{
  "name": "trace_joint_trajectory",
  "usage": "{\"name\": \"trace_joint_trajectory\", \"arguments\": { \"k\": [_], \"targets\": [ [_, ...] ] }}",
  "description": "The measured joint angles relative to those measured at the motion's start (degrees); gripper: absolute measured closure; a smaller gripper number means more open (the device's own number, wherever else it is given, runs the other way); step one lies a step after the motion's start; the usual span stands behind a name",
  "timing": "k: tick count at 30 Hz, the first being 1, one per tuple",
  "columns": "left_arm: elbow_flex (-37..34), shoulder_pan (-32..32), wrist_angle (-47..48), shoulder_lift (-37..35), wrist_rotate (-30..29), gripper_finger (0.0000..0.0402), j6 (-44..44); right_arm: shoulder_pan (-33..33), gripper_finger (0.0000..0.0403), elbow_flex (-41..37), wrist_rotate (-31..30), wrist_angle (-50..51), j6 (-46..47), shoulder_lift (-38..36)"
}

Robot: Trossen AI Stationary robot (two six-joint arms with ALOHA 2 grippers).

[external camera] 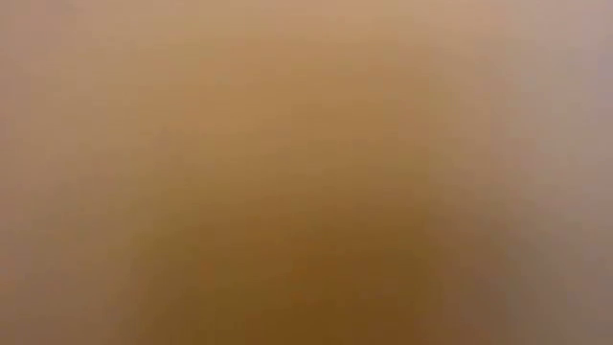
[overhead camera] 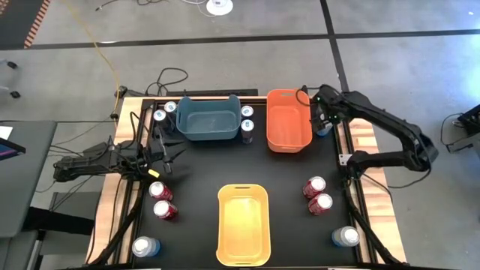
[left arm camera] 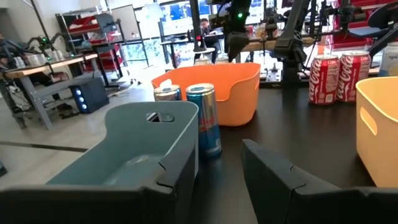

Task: Sort soda cans
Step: Put the blue white soda can into the yellow bin

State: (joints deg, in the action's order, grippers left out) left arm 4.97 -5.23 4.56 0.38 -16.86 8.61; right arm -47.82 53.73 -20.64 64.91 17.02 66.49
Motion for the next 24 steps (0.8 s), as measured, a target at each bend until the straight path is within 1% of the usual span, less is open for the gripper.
{"name": "trace_joint_trajectory", "arguments": {
  "k": [2,6,9,11,15,18,24],
  "targets": [
    [0.0,0.0,0.1,0.0,0.0,0.0275,-0.5,-0.1,0.0004,-0.1,0.1,0.3,-0.3,-0.1],
    [0.0,0.0,0.5,0.0,0.0,0.0275,-0.9,0.0,0.0004,0.0,3.7,-2.6,0.6,-0.4],
    [0.0,0.0,0.5,0.0,0.0,0.0275,-0.9,-0.6,0.0004,0.0,4.0,-3.6,2.7,-0.2],
    [0.0,0.0,0.5,0.0,0.0,0.0275,-1.0,-1.1,0.0004,0.0,4.0,-5.3,5.0,0.5],
    [0.0,0.0,0.5,0.0,0.0,0.0275,-1.1,-1.0,0.0003,0.0,4.0,-5.6,7.7,2.4],
    [0.0,0.0,0.6,0.0,0.0,0.0275,-1.1,-1.0,0.0003,0.0,3.1,-5.8,9.1,3.8],
    [0.2,0.0,1.8,0.0,0.0,0.0275,-1.8,0.1,0.0004,0.0,-1.9,-5.4,11.6,6.4]
  ]
}}
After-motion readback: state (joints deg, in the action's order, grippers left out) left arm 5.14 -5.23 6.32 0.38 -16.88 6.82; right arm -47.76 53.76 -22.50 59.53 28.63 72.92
